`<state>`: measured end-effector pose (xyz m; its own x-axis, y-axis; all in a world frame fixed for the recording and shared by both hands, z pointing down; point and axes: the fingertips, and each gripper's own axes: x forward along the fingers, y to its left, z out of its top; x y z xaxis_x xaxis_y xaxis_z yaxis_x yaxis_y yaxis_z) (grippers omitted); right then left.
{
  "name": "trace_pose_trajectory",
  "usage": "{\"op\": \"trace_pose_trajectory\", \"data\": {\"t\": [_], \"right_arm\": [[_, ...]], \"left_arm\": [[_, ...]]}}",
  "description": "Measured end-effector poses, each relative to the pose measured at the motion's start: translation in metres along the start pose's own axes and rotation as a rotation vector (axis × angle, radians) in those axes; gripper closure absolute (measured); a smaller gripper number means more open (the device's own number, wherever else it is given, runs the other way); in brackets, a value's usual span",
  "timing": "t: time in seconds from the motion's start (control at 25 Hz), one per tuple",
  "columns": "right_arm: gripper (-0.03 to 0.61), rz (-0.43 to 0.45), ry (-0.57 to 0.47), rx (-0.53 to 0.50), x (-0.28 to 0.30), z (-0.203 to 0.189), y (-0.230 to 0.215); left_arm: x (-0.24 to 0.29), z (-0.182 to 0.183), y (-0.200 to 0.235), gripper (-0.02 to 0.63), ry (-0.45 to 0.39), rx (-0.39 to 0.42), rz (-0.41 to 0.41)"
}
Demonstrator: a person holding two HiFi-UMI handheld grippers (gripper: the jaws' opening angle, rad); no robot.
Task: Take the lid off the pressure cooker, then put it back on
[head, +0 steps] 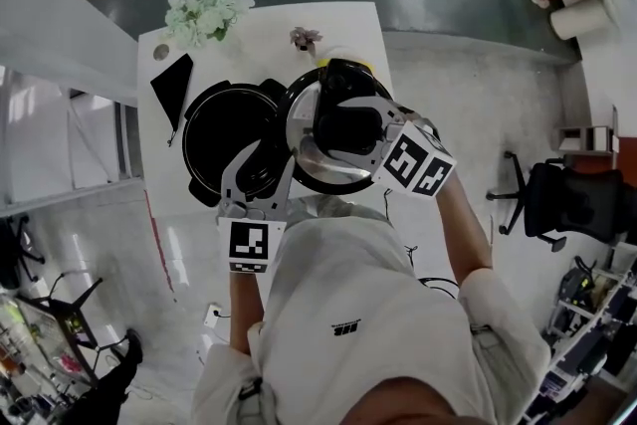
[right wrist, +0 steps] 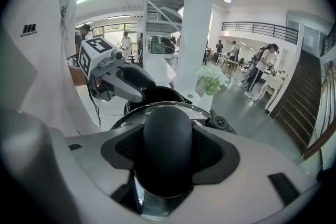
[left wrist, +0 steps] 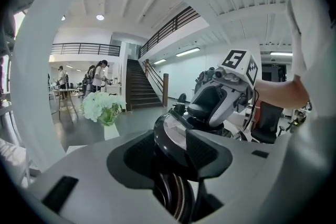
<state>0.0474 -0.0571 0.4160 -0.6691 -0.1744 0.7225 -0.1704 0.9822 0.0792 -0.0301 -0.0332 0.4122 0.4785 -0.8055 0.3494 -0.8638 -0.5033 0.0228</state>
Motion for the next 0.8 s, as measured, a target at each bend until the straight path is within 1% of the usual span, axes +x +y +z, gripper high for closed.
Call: {"op": "trace_pose_trajectory", "data": {"t": [0.24, 0.44, 0.52, 0.56, 0.64, 0.8], "right_arm": [[0.302, -0.020, 0.002, 0.038, -0.023, -0.037, -0.010], [0.302, -0.035, 0.002, 0.063, -0.038, -0.061, -0.015], [0.302, -0.037, 0.002, 0.072, -0.041, -0.069, -0.017], [0.302, -0.037, 0.002, 0.076, -0.041, -0.072, -0.017], [0.302, -0.036, 0.002, 0.088, -0.042, -0.079, -0.017], [0.302, -0.044, -0.002, 0.110, -0.045, -0.091, -0.017]], "left_arm": [[0.022, 0.003, -0.031, 0.416, 0.009, 0.005, -0.009], [0.034, 0.006, -0.053, 0.425, 0.012, 0.010, -0.007], [0.039, 0.001, -0.059, 0.456, 0.034, 0.028, -0.004], [0.041, -0.002, -0.062, 0.460, 0.048, 0.036, -0.006], [0.046, -0.008, -0.068, 0.460, 0.064, 0.042, -0.016], [0.054, -0.018, -0.079, 0.460, 0.079, 0.027, -0.038]]}}
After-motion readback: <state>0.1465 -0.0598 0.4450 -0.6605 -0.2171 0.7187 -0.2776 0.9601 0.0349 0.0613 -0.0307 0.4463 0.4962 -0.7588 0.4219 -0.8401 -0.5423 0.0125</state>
